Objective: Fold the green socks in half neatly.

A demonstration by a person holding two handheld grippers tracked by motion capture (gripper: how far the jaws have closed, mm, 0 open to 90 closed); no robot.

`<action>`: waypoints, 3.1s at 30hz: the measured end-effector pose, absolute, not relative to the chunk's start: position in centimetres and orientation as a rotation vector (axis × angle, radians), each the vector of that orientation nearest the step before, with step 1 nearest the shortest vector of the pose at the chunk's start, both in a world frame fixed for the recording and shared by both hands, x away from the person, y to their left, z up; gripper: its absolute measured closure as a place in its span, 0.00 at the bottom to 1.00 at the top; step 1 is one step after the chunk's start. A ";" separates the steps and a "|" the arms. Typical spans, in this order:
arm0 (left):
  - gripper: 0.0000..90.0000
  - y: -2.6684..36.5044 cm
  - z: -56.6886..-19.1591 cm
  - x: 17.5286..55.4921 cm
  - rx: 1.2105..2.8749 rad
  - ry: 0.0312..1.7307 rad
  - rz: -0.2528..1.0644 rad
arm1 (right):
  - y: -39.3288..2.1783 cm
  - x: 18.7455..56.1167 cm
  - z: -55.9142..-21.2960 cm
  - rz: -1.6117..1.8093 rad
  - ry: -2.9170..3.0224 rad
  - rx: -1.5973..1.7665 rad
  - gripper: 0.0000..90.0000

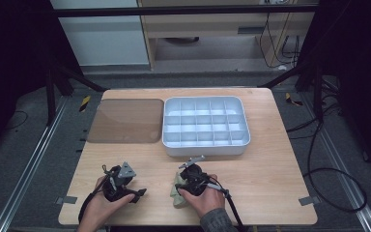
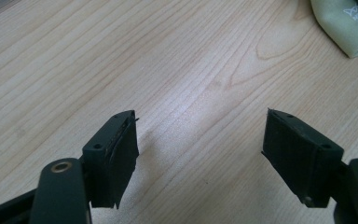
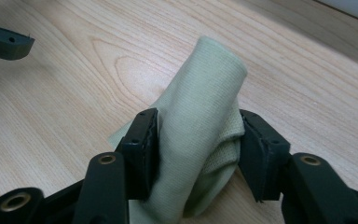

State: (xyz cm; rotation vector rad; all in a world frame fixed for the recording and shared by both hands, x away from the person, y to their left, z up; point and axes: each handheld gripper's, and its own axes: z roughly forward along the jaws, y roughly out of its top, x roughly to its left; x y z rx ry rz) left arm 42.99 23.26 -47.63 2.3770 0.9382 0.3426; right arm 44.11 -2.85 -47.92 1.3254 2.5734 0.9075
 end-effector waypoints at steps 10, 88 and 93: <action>0.29 23.8 -47.7 43.3 2.357 0.969 0.348 | -2.9 44.2 -47.9 0.927 2.606 1.331 0.73; 0.00 26.2 -50.8 45.3 2.195 1.008 0.431 | -20.0 53.3 -32.4 0.757 2.226 1.343 0.81; 0.00 26.3 -50.9 45.1 2.174 1.006 0.442 | -20.1 54.1 -32.7 0.751 2.234 1.342 0.81</action>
